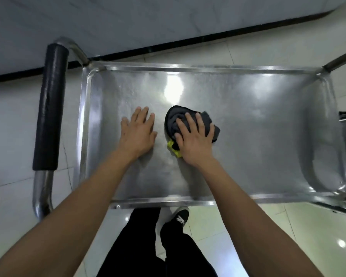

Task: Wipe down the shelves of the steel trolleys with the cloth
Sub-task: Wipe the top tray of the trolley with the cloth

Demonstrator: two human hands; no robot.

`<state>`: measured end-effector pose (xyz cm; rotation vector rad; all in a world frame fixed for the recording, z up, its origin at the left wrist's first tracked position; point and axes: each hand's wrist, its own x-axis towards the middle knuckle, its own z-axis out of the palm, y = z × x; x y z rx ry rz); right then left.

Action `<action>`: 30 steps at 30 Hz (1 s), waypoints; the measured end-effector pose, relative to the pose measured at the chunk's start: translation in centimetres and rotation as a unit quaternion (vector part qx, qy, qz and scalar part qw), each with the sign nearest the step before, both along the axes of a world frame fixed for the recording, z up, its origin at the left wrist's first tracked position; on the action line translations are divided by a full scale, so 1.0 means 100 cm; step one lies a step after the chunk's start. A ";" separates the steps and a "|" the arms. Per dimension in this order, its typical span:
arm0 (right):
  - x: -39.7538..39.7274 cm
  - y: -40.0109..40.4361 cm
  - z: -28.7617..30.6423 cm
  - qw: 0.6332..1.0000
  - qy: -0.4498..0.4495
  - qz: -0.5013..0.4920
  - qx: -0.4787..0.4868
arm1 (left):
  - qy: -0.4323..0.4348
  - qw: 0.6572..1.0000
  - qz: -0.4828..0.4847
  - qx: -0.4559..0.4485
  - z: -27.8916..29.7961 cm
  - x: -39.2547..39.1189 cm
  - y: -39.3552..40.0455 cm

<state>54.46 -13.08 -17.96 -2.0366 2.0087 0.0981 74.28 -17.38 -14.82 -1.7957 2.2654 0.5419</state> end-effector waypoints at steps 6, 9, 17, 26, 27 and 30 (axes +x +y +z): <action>0.007 0.126 0.005 0.999 -0.013 0.032 0.023 | -0.006 1.000 0.014 -0.008 0.012 -0.006 0.095; 0.014 0.176 0.010 0.999 -0.016 0.041 0.016 | -0.008 0.999 0.035 -0.002 0.006 -0.010 0.132; 0.019 0.194 0.007 0.999 -0.005 0.050 0.008 | -0.007 0.996 0.087 -0.012 0.002 0.007 0.139; 0.047 0.108 0.003 0.998 -0.017 0.066 0.010 | 0.014 0.992 0.113 -0.062 0.008 0.035 0.126; 0.053 0.088 0.002 0.998 -0.020 0.059 0.015 | 0.012 0.991 0.121 -0.062 0.008 0.034 0.123; 0.071 0.029 0.000 0.999 -0.019 0.030 0.023 | 0.020 0.988 0.132 -0.073 0.006 0.034 0.109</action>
